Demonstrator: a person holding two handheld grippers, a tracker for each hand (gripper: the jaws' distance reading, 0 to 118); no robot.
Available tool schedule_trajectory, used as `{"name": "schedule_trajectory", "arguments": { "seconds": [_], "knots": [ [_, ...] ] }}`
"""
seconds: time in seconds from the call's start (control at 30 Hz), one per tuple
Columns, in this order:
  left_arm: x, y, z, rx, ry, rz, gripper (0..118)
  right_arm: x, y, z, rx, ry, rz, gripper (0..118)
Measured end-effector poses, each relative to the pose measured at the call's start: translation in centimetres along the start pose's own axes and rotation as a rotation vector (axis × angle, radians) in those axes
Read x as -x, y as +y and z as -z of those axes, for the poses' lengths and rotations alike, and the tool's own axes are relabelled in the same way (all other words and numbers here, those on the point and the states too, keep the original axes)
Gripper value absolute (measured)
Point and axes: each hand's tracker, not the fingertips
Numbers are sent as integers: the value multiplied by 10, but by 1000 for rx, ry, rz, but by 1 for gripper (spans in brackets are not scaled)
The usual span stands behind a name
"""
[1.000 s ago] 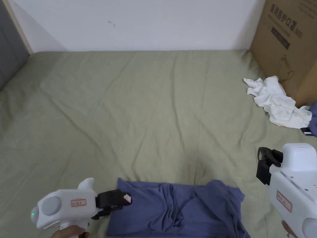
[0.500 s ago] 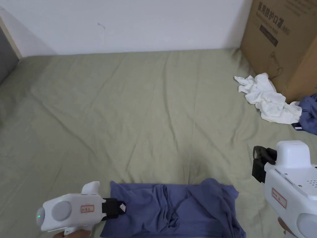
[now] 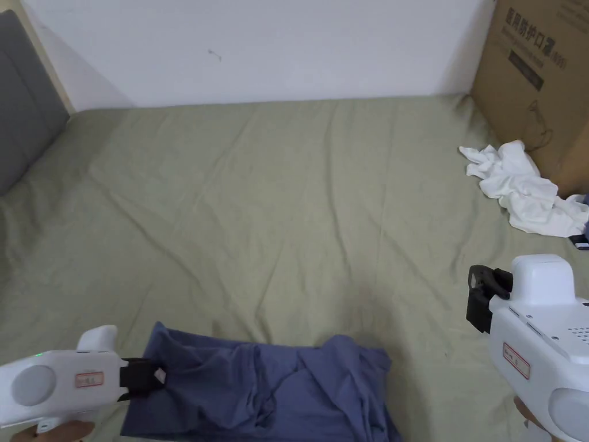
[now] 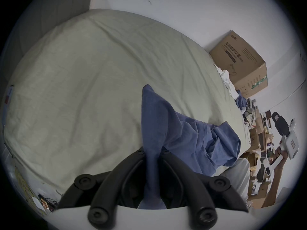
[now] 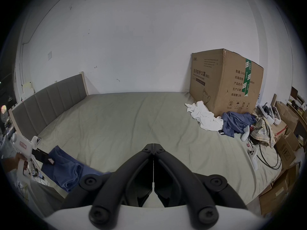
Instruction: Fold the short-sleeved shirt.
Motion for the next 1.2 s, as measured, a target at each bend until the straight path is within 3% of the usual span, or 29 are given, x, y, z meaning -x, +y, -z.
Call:
{"name": "schedule_trajectory", "arguments": {
  "seconds": [0.2, 0.47, 0.8, 1.1, 1.2],
  "knots": [
    [-14, 7, -25, -13, 48, 4, 13, 3, 0, 0, -8, 23, 1, 3],
    [-140, 20, -27, 30, -51, 171, 13, 1, 1, -8, -21, 38, 5, 3],
    [-244, -1, 69, 199, -102, 285, 13, -19, -11, -19, -16, 2, 37, 3],
    [-298, -48, 149, 239, 94, 353, 15, -34, -18, -25, -2, -38, 57, 3],
    [-304, -61, 155, 203, 112, 363, 26, -35, -20, -26, 1, -44, 59, 3]
  ]
}}
